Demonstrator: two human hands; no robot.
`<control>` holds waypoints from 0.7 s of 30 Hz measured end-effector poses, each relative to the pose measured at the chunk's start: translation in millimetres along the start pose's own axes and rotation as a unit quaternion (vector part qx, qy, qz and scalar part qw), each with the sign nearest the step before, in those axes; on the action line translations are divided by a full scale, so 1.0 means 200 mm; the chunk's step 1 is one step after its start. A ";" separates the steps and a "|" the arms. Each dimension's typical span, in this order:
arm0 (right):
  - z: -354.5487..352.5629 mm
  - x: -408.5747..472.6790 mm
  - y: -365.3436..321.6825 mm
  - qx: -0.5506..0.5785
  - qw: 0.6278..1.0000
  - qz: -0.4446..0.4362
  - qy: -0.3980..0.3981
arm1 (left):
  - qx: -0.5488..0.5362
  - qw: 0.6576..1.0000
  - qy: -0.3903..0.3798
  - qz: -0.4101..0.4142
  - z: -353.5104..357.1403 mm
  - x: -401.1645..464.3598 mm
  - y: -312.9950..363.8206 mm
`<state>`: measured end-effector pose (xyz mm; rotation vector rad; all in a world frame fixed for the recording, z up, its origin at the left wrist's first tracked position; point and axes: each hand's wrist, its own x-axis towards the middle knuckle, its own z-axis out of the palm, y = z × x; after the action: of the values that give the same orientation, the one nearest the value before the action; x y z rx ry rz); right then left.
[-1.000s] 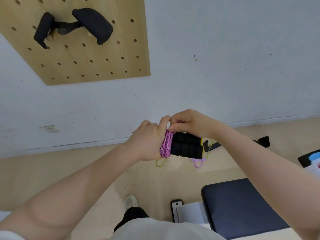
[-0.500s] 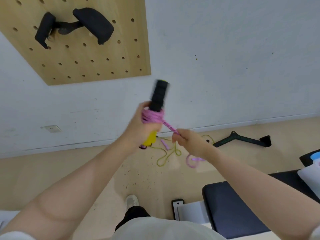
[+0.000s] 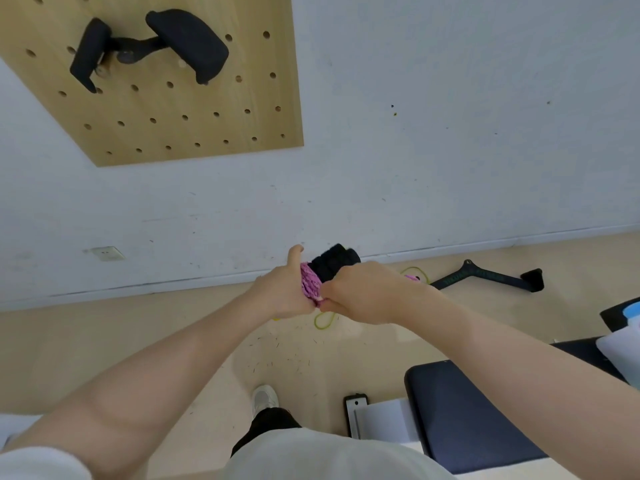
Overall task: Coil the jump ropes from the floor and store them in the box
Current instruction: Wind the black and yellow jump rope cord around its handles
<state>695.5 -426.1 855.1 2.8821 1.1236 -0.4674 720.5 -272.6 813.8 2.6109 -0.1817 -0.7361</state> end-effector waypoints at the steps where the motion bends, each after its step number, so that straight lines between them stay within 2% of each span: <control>1: -0.01 0.01 0.00 -0.013 1.000 -0.010 0.007 | 0.053 0.999 0.004 0.004 0.00 0.01 -0.01; 3: -0.05 0.03 0.01 -0.018 1.000 -0.017 0.009 | 0.157 0.987 0.001 0.028 0.00 0.01 0.00; 5: -0.09 0.06 0.02 -0.008 0.999 -0.028 0.021 | 0.262 0.962 -0.011 0.079 0.01 -0.02 0.04; 7: -0.12 0.07 0.04 0.027 0.999 -0.028 0.028 | 0.303 0.941 0.007 0.147 0.05 -0.05 0.07; 9: -0.16 0.06 0.08 0.123 0.992 -0.012 0.017 | 0.285 0.935 0.042 0.209 0.06 -0.06 0.08; 11: -0.17 0.04 0.13 0.256 0.966 0.010 0.025 | 0.247 0.931 0.066 0.260 0.04 -0.07 0.08; 15: -0.14 -0.01 0.21 0.494 0.866 0.060 0.044 | 0.085 0.950 0.083 0.288 -0.03 -0.10 0.08; 18: -0.12 -0.01 0.22 0.546 0.835 0.065 0.027 | 0.006 0.957 0.027 0.287 -0.05 -0.13 0.06; 21: -0.12 0.00 0.22 0.549 0.833 0.062 0.027 | -0.032 0.964 -0.011 0.264 -0.07 -0.13 0.05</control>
<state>730.9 -456.3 874.4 3.8609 0.7746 -1.4356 705.3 -269.8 841.6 2.3289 -0.8074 -0.5639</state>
